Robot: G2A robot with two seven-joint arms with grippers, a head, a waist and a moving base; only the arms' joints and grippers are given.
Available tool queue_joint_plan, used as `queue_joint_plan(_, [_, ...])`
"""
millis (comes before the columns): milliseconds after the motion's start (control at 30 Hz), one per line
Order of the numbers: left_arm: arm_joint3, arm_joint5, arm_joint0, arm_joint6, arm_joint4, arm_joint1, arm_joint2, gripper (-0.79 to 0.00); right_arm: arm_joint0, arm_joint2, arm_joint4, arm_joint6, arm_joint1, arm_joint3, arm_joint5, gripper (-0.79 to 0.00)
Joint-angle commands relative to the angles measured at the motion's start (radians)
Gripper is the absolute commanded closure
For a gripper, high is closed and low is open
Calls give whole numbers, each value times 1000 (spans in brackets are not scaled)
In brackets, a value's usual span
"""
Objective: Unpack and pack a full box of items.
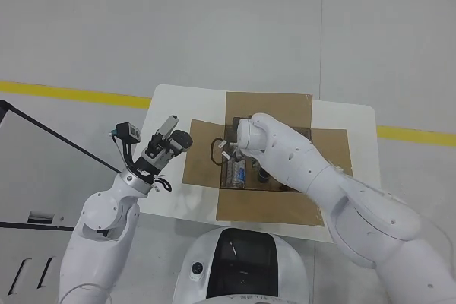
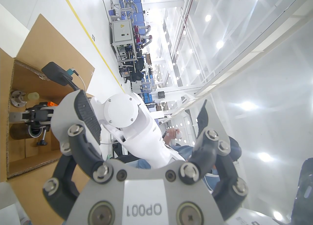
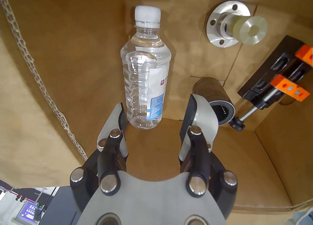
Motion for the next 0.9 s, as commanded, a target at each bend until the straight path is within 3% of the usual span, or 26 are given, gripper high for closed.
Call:
queue_joint_plan(0, [0,0,0,0,0,0,0,-785,-4,-1,-2,-13,-15,24,-7,-499])
queue_joint_plan(467, [0,0,0,0,0,0,0,-785,-19,-15,-42,-43,-114,166,-70,-483])
queue_joint_plan(867, [0,0,0,0,0,0,0,-785,-20,3,-52,-53,-171,275,-87,-477])
